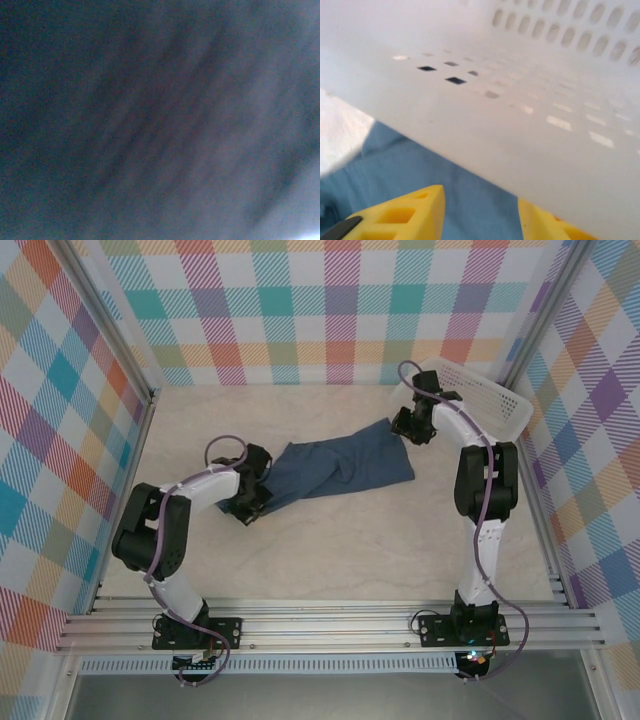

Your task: Fold and stack the t-shirts

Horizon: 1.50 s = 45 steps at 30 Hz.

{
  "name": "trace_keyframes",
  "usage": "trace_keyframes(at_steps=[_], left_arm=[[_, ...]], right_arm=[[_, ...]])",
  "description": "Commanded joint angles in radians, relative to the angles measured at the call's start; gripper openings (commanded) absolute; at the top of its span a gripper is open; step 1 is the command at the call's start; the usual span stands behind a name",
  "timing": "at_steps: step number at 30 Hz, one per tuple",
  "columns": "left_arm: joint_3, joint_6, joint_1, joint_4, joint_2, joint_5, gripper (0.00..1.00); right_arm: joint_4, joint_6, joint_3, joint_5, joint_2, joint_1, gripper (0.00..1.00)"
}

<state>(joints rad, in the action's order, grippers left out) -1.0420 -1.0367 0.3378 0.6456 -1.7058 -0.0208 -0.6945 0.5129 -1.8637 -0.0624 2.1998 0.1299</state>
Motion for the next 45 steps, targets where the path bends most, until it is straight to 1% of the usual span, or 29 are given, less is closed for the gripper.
trace_keyframes(at_steps=[1,2,5,7,9,12,15,17,20,24,26,28,29,30,31,33,38,43,45], left_arm=[[-0.001,0.091,-0.054,0.065,0.084,-0.026,0.00],[-0.007,0.112,-0.074,0.077,0.099,-0.020,0.00],[-0.037,0.179,-0.135,0.113,0.138,-0.007,0.00],[-0.055,0.214,-0.165,0.131,0.160,0.010,0.00],[-0.064,0.241,-0.193,0.142,0.173,0.046,0.00],[-0.082,0.283,-0.223,0.157,0.189,0.120,0.00],[-0.103,0.302,-0.235,0.173,0.215,0.144,0.00],[-0.117,0.306,-0.243,0.182,0.231,0.153,0.00],[-0.151,0.306,-0.252,0.197,0.236,0.157,0.00],[-0.210,0.283,-0.256,0.177,0.223,0.145,0.00],[-0.249,0.263,-0.259,0.157,0.209,0.138,0.00],[-0.296,0.246,-0.264,0.141,0.189,0.129,0.00],[-0.331,0.238,-0.267,0.136,0.178,0.122,0.00],[-0.365,0.235,-0.271,0.133,0.166,0.118,0.00],[-0.394,0.232,-0.276,0.131,0.153,0.116,0.00],[-0.464,0.233,-0.293,0.132,0.122,0.119,0.00],[-0.627,0.227,-0.336,0.136,0.036,0.165,0.00],[-0.789,0.225,-0.367,0.082,-0.038,0.229,0.00],[-0.897,0.221,-0.382,0.066,-0.093,0.260,0.00]], right_arm=[[-0.033,0.026,-0.104,-0.047,0.067,-0.047,0.38],[-0.024,0.022,-0.126,-0.066,0.077,-0.051,0.37],[-0.018,-0.005,-0.174,-0.133,0.084,-0.044,0.37],[-0.046,-0.026,-0.161,-0.134,0.056,-0.020,0.39],[-0.048,-0.026,-0.070,-0.123,-0.022,0.010,0.42],[-0.015,0.048,0.184,-0.113,-0.174,0.051,0.47],[0.033,0.082,0.375,-0.108,-0.258,0.100,0.51],[0.033,0.088,0.422,-0.101,-0.252,0.127,0.54],[0.030,0.091,0.431,-0.090,-0.209,0.140,0.53],[-0.030,0.087,0.361,-0.052,-0.130,0.141,0.45],[-0.038,0.094,0.346,-0.046,-0.109,0.140,0.38],[-0.037,0.096,0.331,-0.046,-0.094,0.141,0.24],[-0.033,0.094,0.320,-0.043,-0.093,0.141,0.12],[-0.028,0.093,0.311,-0.034,-0.100,0.141,0.03],[-0.024,0.090,0.301,-0.023,-0.110,0.142,0.00],[-0.022,0.080,0.270,0.010,-0.141,0.140,0.00],[-0.061,0.039,0.143,0.042,-0.204,0.132,0.00],[-0.088,0.012,0.013,0.021,-0.243,0.111,0.00],[-0.092,0.005,-0.048,0.000,-0.244,0.101,0.00]])
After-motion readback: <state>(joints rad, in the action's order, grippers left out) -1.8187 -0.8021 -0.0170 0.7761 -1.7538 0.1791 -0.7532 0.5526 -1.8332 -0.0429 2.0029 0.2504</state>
